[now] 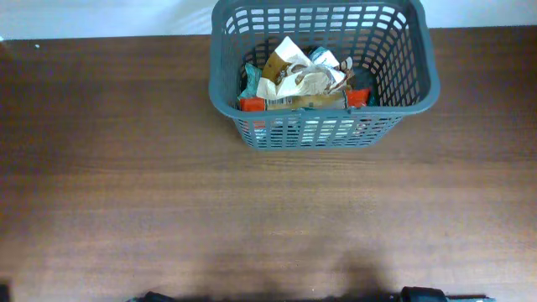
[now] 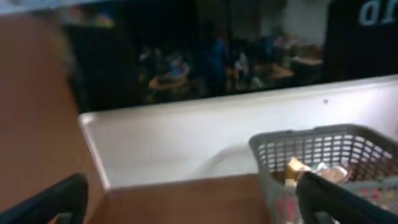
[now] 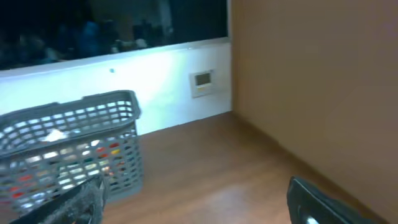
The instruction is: Pack container
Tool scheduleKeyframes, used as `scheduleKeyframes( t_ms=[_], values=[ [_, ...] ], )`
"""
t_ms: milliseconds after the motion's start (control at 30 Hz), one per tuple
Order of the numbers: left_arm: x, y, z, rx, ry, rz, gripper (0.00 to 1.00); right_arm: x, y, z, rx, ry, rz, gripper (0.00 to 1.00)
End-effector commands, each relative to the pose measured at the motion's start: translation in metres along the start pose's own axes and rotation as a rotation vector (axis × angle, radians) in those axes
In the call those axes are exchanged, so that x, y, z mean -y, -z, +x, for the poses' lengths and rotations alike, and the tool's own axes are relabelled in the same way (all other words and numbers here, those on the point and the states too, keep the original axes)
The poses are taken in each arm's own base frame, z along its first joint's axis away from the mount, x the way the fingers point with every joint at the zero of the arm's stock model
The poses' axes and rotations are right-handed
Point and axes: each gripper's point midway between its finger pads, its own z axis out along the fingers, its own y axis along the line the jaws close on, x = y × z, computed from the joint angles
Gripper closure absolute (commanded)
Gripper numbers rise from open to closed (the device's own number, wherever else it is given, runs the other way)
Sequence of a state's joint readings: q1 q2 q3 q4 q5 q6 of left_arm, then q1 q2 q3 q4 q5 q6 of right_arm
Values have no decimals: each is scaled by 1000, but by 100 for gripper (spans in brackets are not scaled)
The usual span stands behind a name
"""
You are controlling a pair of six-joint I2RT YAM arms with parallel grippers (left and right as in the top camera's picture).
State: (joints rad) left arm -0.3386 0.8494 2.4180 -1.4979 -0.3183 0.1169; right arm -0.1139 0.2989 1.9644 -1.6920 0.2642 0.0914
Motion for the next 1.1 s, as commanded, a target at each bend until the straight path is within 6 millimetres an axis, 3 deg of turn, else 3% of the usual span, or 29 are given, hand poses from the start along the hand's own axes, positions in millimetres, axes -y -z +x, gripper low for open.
scheduleKeyframes(
  t_ms=[0,133,233,1067],
  values=[
    [-26,48,20,21,70,-108,1,-6,13,6,31,20,-52,5],
    [-33,81,50,-19,104,-161,1,-4,16,7,43,16,-65,1],
    [-34,90,49,11,130,-165,1,-3,14,8,37,18,-73,0],
    [-33,91,50,8,132,-162,1,-2,14,8,38,17,-83,1]
  ],
)
